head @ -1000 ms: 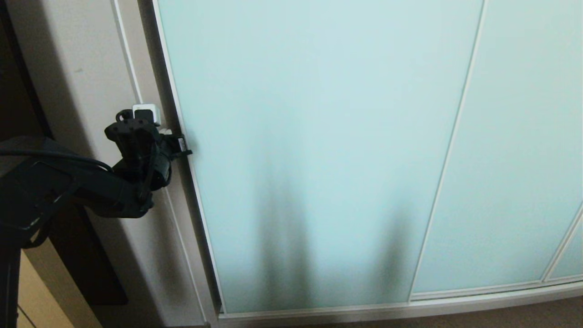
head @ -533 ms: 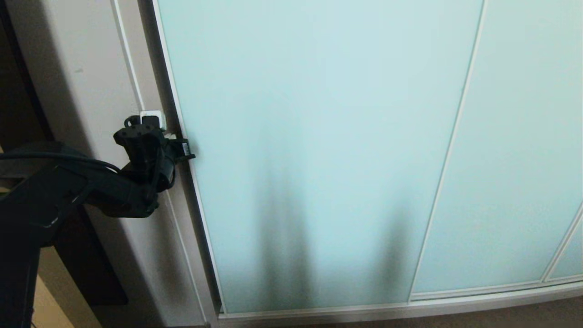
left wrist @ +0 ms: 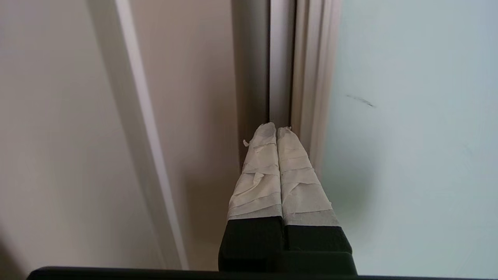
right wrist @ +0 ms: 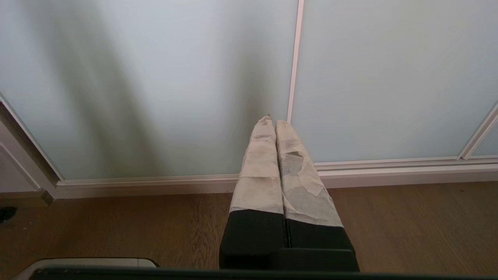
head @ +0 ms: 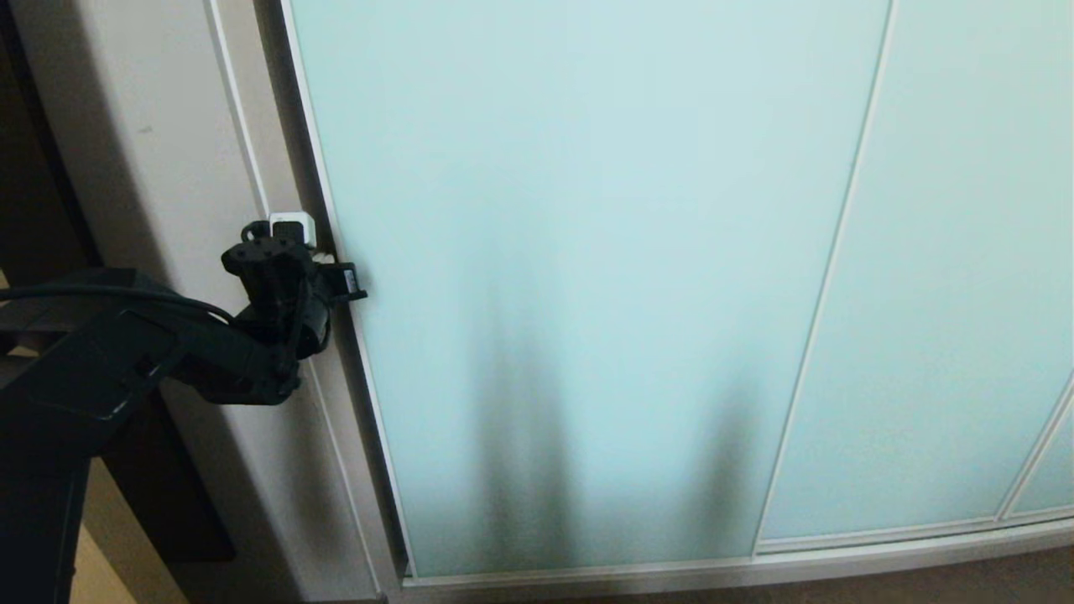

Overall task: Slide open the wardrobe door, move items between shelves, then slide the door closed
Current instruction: Open the door

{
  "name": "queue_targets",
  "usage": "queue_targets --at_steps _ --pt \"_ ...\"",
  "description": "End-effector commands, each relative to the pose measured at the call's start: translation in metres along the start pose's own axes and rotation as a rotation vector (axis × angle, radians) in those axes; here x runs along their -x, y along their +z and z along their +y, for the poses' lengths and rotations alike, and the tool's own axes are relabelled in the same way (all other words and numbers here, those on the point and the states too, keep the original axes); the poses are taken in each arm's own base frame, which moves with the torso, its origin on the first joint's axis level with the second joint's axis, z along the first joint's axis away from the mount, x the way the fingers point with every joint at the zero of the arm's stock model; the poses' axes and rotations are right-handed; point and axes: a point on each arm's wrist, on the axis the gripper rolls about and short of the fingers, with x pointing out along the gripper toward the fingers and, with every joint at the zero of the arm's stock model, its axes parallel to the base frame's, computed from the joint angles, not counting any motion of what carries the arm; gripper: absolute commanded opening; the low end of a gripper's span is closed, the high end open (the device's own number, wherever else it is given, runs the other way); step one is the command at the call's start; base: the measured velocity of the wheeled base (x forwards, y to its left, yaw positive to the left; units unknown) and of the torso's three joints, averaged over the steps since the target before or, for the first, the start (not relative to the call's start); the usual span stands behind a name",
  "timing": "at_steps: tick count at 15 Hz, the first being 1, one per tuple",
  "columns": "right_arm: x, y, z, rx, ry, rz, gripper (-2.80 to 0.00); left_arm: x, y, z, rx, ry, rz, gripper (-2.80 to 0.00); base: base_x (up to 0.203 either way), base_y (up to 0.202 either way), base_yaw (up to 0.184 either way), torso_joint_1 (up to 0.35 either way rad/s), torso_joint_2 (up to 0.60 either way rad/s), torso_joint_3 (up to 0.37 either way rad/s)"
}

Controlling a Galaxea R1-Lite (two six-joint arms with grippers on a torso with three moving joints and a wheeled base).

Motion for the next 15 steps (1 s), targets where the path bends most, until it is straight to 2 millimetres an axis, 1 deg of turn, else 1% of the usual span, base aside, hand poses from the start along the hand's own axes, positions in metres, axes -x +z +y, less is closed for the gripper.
queue_targets --at_steps 1,3,9,12,15 --pt "0.0 0.0 0.0 0.0 -0.001 -0.001 -2.8 0.001 -0.003 -0.007 0.001 -0.015 0.001 -2.8 0.0 0.0 0.0 0.0 0.0 0.0" --pt "0.0 0.0 0.0 0.0 0.0 -0.001 -2.8 0.001 -0.006 -0.013 0.001 -0.027 0.004 -2.8 0.0 0.0 0.0 0.0 0.0 0.0" --pt "0.0 0.0 0.0 0.0 0.0 -0.001 -2.8 -0.014 -0.015 -0.017 0.007 -0.023 -0.015 -2.8 0.0 0.0 0.0 0.0 0.0 0.0" --pt "0.0 0.0 0.0 0.0 0.0 -0.001 -2.8 -0.014 -0.016 -0.018 0.006 -0.023 -0.013 -2.8 0.0 0.0 0.0 0.0 0.0 0.0" --pt "0.0 0.0 0.0 0.0 -0.001 -0.001 -2.8 -0.019 -0.023 -0.02 0.005 -0.025 -0.007 -2.8 0.0 0.0 0.0 0.0 0.0 0.0"
